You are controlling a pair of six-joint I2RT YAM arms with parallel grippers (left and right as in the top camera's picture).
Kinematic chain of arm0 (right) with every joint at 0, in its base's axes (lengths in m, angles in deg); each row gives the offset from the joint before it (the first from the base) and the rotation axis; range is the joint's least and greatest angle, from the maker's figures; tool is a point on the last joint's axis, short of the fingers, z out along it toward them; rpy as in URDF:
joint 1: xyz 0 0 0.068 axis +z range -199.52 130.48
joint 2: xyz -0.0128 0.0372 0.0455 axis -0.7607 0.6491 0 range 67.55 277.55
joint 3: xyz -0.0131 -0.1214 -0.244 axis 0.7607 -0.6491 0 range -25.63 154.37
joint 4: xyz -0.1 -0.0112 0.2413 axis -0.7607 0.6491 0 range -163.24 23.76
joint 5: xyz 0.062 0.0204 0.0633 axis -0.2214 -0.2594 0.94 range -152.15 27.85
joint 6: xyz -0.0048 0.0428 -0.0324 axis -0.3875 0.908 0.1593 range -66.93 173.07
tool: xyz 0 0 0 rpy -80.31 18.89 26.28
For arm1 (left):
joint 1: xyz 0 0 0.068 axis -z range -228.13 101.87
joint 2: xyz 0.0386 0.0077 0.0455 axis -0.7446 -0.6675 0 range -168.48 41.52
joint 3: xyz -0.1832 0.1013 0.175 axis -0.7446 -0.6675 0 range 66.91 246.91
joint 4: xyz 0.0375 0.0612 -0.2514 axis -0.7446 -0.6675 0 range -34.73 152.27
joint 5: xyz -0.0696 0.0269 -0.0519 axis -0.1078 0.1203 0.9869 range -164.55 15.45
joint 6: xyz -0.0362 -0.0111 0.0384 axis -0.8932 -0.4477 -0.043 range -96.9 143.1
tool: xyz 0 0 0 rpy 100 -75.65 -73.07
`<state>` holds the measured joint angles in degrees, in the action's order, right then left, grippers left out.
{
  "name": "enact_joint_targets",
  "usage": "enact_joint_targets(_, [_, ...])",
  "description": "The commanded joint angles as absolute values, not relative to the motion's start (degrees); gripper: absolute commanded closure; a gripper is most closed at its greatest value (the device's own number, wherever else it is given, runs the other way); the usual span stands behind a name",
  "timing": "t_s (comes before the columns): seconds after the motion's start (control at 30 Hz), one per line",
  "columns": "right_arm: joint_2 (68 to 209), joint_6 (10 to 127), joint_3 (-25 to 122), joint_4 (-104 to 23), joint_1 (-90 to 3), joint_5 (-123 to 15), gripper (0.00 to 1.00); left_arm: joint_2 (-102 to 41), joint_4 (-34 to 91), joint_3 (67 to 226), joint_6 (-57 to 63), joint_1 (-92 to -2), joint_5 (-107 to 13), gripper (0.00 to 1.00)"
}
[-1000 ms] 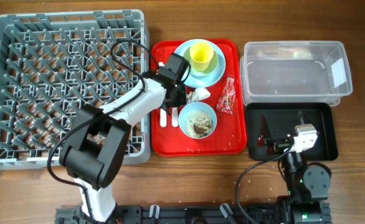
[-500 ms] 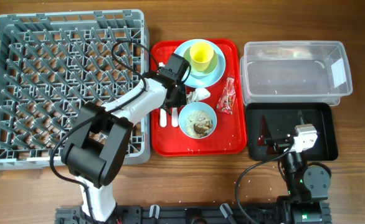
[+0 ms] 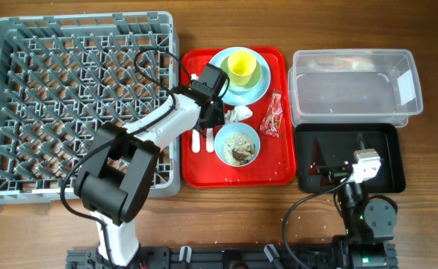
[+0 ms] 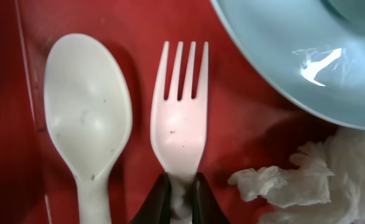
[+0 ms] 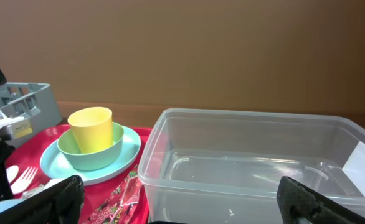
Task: Sort waste into correct bins and load items into the dishwasher rack
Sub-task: 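Grasp the white fork with the left gripper and lift it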
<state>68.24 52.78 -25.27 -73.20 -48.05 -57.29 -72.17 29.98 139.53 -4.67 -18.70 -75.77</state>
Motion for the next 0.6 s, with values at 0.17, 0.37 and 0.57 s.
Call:
enact_joint_targets(0.17, [68.52,51.95,-25.33,-73.36,-48.03,-57.81,0.0,-60.85,29.67,139.69,-4.12,-18.78,-83.5,0.96])
enact_joint_targets(0.37, [68.52,51.97,-25.33,-73.38,-48.05,-57.81,0.0,-42.94,24.29,139.69,-4.14,-18.78,-103.94,0.96])
enact_joint_targets(0.57, [68.52,51.97,-25.33,-73.36,-48.05,-57.81,0.0,-46.05,20.84,138.49,-4.17,-19.83,-110.65,0.96])
